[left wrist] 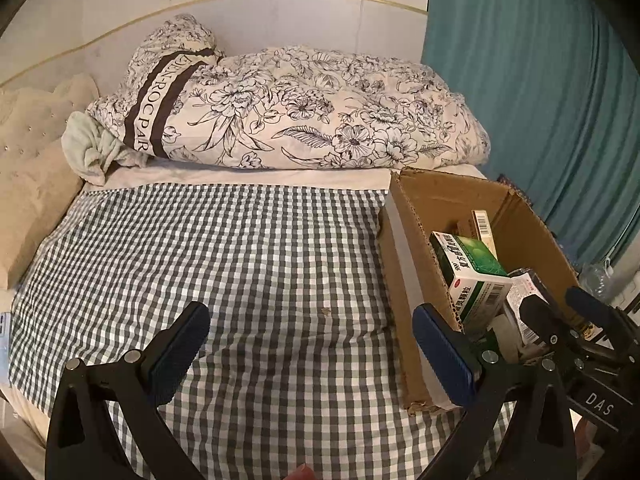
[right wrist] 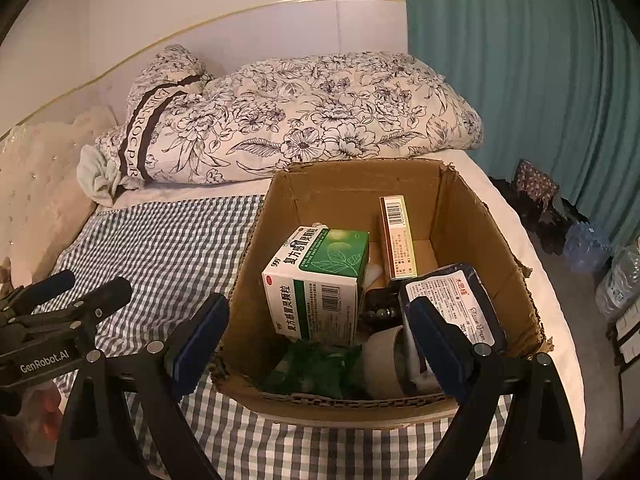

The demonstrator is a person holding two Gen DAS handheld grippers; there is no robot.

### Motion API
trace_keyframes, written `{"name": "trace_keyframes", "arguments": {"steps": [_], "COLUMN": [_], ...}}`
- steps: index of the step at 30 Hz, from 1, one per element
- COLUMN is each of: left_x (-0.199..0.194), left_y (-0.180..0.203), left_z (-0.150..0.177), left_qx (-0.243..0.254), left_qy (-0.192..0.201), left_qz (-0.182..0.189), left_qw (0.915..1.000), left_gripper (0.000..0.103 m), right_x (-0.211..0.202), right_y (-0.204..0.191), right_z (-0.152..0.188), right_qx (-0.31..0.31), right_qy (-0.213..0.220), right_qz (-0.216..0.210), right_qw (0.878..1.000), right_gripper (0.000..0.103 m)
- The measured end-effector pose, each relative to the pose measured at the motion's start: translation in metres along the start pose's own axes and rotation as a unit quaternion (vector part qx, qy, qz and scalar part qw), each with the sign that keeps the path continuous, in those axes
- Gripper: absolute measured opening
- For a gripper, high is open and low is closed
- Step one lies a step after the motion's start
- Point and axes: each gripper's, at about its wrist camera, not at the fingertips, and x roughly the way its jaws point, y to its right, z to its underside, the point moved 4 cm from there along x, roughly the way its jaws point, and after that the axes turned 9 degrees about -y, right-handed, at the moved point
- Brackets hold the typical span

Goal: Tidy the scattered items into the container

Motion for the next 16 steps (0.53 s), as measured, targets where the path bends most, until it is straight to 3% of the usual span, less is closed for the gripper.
{"name": "trace_keyframes", "arguments": {"steps": [16], "left_x": [0.0018], "left_y": [-0.0058], "left_z": [0.0043], "left_qx": [-0.011], "left_qy": [-0.003], "left_qz": [0.002], "left_qw": [0.9999], "left_gripper": [0.103], "right_x": [0.0069], "right_y": [-0.0027], "right_z": [0.0037], "right_qx": [0.000], "right_qy": [-0.016], "right_qz": [0.005], "right_qw": [1.000], "right_gripper": [0.092]}}
